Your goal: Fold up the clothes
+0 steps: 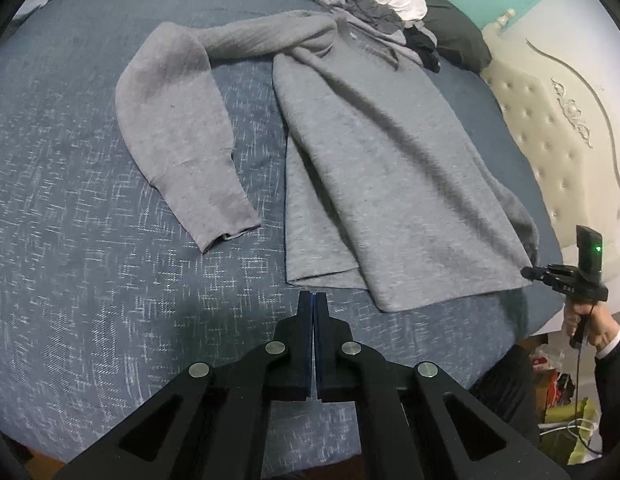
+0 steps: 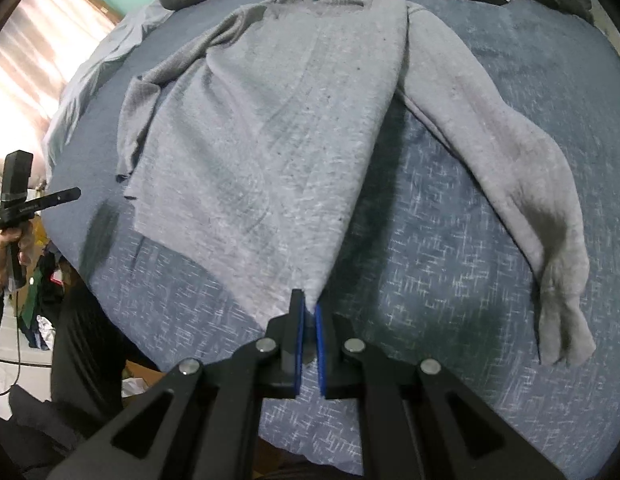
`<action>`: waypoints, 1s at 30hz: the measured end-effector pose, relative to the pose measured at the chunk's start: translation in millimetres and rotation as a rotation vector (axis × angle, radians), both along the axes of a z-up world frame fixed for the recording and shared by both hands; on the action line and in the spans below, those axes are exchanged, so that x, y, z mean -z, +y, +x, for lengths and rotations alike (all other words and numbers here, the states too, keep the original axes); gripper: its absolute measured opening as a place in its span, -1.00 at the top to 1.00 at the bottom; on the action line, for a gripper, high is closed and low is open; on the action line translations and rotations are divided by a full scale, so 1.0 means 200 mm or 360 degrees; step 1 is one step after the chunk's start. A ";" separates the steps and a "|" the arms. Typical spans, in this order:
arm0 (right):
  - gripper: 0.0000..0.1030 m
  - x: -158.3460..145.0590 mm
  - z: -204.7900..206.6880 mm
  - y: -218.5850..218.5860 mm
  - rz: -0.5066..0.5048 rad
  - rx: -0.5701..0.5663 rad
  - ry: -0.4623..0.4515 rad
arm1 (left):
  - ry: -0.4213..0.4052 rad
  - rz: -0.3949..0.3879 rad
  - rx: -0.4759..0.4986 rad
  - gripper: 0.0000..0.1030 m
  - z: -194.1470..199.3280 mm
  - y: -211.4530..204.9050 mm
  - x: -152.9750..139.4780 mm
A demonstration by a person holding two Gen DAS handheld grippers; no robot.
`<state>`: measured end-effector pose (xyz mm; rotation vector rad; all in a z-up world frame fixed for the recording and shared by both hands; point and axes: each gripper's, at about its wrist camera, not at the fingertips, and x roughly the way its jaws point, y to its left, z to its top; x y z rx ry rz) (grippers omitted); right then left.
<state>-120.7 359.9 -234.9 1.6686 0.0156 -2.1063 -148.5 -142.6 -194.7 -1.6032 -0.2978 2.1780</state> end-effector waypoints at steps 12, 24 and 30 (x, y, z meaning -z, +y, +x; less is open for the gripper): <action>0.91 0.07 -0.02 0.01 0.0031 0.0044 -0.0070 | -0.0108 -0.0038 -0.0015 0.41 -0.18 0.15 0.24; 0.91 0.11 -0.05 -0.02 0.0060 0.0034 -0.0104 | -0.0138 -0.0085 0.0004 0.26 -0.26 0.25 0.32; 0.91 0.12 -0.04 -0.01 0.0055 0.0037 -0.0103 | -0.0118 -0.0079 0.0054 0.84 -0.26 0.24 0.29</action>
